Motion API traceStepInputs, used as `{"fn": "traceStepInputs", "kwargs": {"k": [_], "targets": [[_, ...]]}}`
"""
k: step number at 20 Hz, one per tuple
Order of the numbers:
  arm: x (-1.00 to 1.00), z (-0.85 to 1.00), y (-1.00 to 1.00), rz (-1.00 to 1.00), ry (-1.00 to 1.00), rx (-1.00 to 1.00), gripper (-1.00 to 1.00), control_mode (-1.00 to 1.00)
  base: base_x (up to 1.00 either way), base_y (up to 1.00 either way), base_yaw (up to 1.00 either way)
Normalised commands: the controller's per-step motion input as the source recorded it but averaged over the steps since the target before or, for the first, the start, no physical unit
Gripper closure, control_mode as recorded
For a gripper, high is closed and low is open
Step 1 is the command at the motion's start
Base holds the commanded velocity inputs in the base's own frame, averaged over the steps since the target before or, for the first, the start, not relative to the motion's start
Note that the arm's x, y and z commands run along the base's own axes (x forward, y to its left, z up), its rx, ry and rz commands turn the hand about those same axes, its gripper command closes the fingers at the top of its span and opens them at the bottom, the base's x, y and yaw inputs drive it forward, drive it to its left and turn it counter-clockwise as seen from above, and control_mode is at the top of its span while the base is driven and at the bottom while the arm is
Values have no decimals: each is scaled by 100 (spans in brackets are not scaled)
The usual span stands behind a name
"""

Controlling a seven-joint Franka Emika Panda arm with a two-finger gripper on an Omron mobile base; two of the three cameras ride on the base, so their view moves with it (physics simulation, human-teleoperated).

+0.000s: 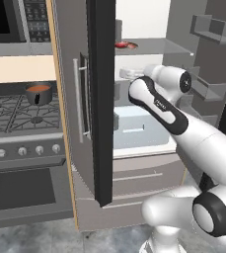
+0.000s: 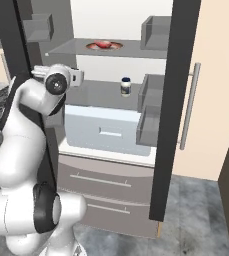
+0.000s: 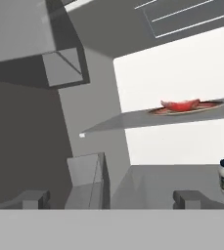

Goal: Retrieve the steak from the fridge and place it on the saucepan with marinade on the stove.

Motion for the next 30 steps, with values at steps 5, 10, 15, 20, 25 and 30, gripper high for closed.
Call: {"fn": "traceStepInputs", "kwargs": {"k": [5,10,15,20,25,30], "targets": [[29,2,0,4,7,0,-100,-100,0,0,0],[50,-4,3,9,-3,0,-100,-100,0,0,0],[58,-28,7,9,-12,0,-100,-100,0,0,0],[46,-36,27,9,-16,0,-100,-100,0,0,0],[15,-19,64,5,-8,-1,-100,-100,0,0,0],[4,0,98,5,0,-2,-100,-100,0,0,0]]}}
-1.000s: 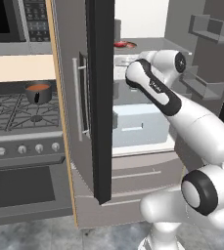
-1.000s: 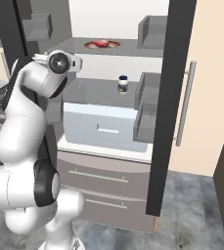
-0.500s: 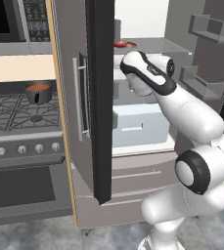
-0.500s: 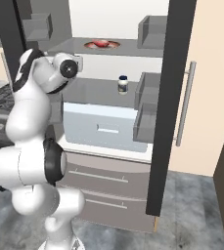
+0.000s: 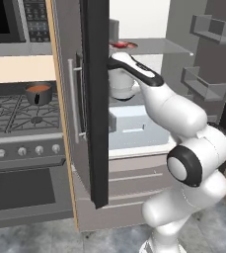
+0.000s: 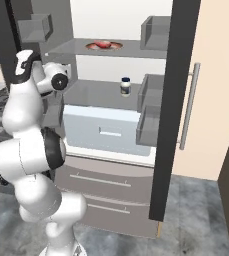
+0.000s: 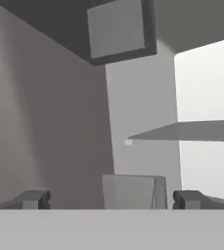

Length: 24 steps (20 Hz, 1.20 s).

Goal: Retrieve the steak from the fridge and place it on the saucepan with marinade on the stove.

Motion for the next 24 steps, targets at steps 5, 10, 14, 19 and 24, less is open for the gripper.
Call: {"fn": "traceStepInputs", "kwargs": {"k": [5,10,14,19,24], "targets": [[-10,0,100,12,0,-5,-100,-100,0,0,0],[-46,0,100,20,0,-8,-100,-100,0,0,0],[-33,32,47,7,0,-2,-100,-100,0,0,0],[-36,58,-62,0,1,0,-100,-100,0,0,0],[-49,47,-100,-4,1,0,-100,-100,0,0,0]]}}
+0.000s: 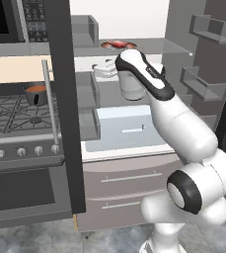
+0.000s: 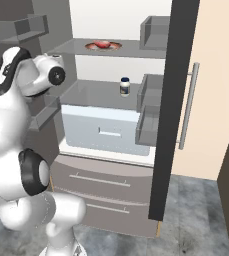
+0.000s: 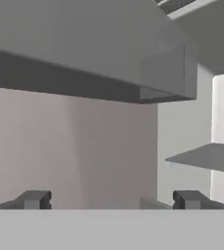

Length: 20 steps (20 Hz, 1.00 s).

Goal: Retrieve the steak from the fridge and place it on the saucepan with marinade on the stove.

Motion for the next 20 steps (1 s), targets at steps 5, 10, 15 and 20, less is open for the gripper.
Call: {"fn": "traceStepInputs", "kwargs": {"k": [5,10,15,20], "targets": [[-53,3,-93,-15,8,-1,-100,-100,0,0,0],[-36,7,-41,-29,30,-10,-100,-100,0,0,0],[-22,1,-41,-46,40,-18,-100,-100,0,0,0],[-36,0,-52,-34,34,-14,-100,-100,0,0,0]]}}
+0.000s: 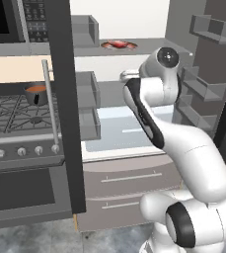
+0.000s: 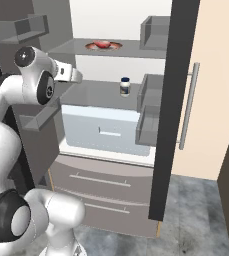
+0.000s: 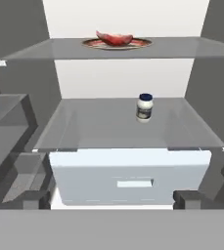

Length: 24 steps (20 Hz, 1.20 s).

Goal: Retrieve the steak from the fridge and place it on the saucepan with marinade on the stove.

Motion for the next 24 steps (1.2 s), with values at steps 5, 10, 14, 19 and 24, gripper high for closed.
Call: {"fn": "traceStepInputs", "kwargs": {"k": [5,10,14,19,24], "targets": [[-69,0,-56,-20,25,-2,-100,-100,0,0,0],[-78,-16,-47,-9,7,0,-100,-100,0,0,0],[-65,-30,-4,0,-1,0,-100,-100,0,0,0],[-12,-17,20,3,0,0,-100,-100,0,0,0],[0,-21,7,16,0,0,-100,-100,0,0,0]]}}
